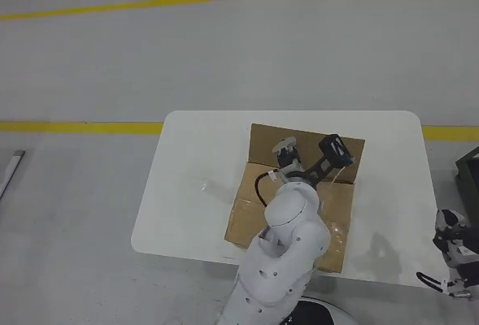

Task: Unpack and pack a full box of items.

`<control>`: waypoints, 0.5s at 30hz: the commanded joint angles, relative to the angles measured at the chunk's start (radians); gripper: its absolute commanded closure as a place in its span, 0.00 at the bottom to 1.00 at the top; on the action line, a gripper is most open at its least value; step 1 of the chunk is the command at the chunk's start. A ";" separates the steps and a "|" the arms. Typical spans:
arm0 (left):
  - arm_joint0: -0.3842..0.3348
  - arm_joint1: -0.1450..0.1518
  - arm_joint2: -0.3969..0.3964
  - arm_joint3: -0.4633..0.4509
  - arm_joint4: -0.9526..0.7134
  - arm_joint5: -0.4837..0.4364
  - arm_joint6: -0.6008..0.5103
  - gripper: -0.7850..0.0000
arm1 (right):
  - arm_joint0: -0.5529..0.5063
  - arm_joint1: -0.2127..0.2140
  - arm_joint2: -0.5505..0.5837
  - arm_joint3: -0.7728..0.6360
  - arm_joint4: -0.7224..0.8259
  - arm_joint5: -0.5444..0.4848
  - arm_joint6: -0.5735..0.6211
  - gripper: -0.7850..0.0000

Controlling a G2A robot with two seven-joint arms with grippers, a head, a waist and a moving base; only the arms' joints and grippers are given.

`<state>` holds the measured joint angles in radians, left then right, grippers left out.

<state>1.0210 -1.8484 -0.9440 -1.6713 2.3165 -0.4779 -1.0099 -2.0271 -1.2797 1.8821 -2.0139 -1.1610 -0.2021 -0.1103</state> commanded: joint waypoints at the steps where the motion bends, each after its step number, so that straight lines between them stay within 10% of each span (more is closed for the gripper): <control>1: 0.085 0.019 -0.008 -0.109 0.005 -0.046 0.013 0.00 | -0.002 0.002 -0.003 -0.004 0.016 -0.050 0.007 1.00; 15: 0.387 0.139 -0.078 -0.531 -0.041 -0.266 0.134 0.00 | 0.025 0.054 0.028 0.010 0.198 -0.768 0.263 1.00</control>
<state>1.3916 -1.7132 -1.0130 -2.1847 2.2740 -0.7391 -0.8879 -2.0089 -1.2299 1.9067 -2.0111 -0.9748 -0.9163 0.1316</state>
